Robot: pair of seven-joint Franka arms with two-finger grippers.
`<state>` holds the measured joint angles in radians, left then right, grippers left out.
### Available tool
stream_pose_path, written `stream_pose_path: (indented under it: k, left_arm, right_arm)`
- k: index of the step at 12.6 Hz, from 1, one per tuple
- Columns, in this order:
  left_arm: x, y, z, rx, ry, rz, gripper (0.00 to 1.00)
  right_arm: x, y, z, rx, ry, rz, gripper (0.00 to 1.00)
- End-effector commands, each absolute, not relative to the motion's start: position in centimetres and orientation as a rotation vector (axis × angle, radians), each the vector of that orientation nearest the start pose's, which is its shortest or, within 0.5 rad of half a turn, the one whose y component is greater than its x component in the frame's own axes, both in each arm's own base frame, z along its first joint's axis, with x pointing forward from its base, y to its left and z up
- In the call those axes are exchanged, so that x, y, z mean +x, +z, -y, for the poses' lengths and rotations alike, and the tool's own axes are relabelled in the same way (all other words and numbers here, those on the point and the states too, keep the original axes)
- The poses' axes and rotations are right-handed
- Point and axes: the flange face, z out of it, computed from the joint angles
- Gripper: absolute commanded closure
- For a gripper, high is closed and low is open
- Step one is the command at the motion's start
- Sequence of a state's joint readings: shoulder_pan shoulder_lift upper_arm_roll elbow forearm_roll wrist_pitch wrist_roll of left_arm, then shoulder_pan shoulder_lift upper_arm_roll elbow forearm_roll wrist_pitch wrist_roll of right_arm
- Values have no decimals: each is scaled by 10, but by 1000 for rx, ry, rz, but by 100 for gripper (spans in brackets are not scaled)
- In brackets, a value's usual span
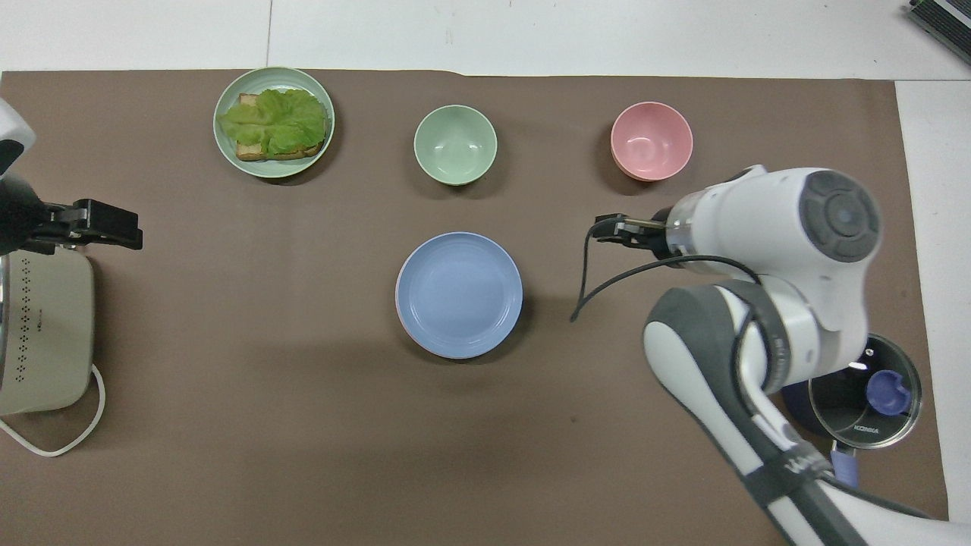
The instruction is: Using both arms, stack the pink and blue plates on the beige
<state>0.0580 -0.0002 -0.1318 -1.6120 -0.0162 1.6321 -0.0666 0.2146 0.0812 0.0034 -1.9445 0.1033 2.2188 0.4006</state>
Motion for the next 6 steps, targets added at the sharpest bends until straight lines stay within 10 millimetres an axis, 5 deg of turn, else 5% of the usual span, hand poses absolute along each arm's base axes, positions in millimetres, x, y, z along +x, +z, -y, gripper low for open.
stream_pose_path:
  k: [1,6]
  left_arm:
    - [558,615,41,-3146,-19,-9,0]
    - [558,615,41,-3146,-19,-9,0]
  right_arm:
    - [569,494,-88,-3026,-281,-395,0]
    - [559,602,-16,-3096,-133,-423,0]
